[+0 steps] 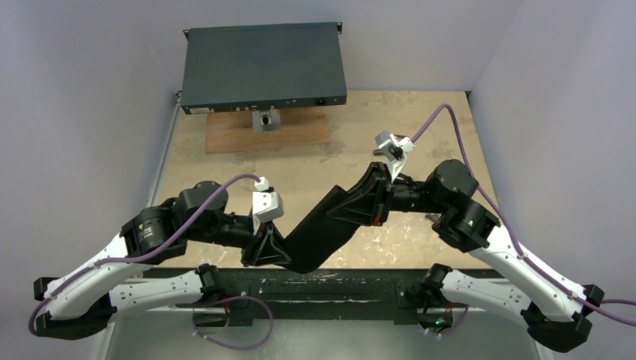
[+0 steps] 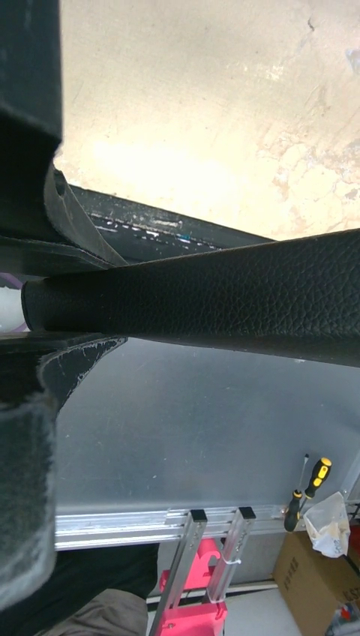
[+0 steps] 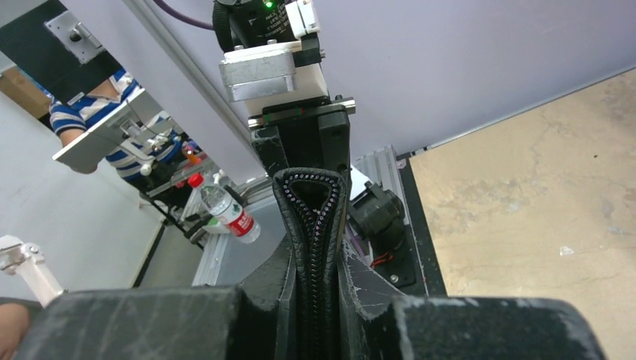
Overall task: Sort the hair-cutting tools
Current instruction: Zip the hairdressing tool bag at the center of the board.
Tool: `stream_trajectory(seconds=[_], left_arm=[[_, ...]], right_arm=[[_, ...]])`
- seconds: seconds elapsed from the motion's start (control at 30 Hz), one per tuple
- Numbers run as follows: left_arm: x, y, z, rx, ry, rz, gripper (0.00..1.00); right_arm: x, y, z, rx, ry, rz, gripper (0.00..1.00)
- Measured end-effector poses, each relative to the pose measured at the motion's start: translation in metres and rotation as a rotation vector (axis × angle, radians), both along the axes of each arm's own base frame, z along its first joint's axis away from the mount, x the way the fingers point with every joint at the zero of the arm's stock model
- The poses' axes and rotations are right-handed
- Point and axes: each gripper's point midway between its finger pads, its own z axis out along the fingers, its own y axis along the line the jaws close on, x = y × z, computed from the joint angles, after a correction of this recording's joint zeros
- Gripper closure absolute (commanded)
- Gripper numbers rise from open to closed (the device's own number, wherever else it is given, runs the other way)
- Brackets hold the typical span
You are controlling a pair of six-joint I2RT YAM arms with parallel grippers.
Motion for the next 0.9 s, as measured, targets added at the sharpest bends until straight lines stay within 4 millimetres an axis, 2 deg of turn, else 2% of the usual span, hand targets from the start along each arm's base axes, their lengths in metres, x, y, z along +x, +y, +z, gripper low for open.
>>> stream_trajectory(seconds=[0.03, 0.07, 0.17, 0.2, 0.27, 0.33, 0.43, 0.5, 0.57, 0.67, 0.77, 0.9], left_arm=[[0.001, 0.0, 0.0, 0.001, -0.005, 0.002, 0.96], [0.002, 0.0, 0.0, 0.002, -0.012, 0.005, 0.85], [0.007, 0.001, -0.001, 0.004, -0.038, 0.026, 0.42], [0.012, 0.001, 0.0, 0.003, -0.057, 0.045, 0.32], [0.03, 0.003, 0.009, -0.027, -0.125, 0.141, 0.19], [0.051, 0.011, 0.025, -0.087, -0.197, 0.27, 0.16], [0.072, 0.031, 0.045, -0.217, -0.266, 0.444, 0.15], [0.08, 0.048, 0.054, -0.341, -0.278, 0.553, 0.14], [0.085, 0.057, 0.052, -0.461, -0.259, 0.63, 0.13], [0.094, 0.053, 0.031, -0.6, -0.193, 0.7, 0.12], [0.102, 0.037, -0.007, -0.668, -0.095, 0.73, 0.11], [0.111, 0.015, -0.055, -0.706, 0.037, 0.751, 0.09]], right_arm=[[0.0, -0.001, 0.001, 0.002, -0.004, -0.001, 1.0], [0.0, -0.001, 0.001, 0.002, -0.006, -0.002, 1.0], [0.002, -0.001, 0.001, 0.004, -0.016, -0.016, 1.0], [0.005, -0.002, 0.001, 0.002, -0.015, -0.038, 1.0], [0.015, -0.004, -0.007, -0.027, 0.014, -0.103, 1.0], [0.021, -0.006, -0.01, -0.034, 0.027, -0.143, 1.0], [0.039, -0.012, -0.018, -0.022, 0.057, -0.268, 1.0], [0.05, -0.017, -0.024, 0.007, 0.08, -0.341, 1.0], [0.06, -0.023, -0.031, 0.045, 0.119, -0.417, 1.0], [0.078, -0.034, -0.041, 0.144, 0.194, -0.533, 1.0], [0.093, -0.049, -0.056, 0.272, 0.279, -0.633, 1.0], [0.11, -0.072, -0.093, 0.407, 0.411, -0.757, 1.0]])
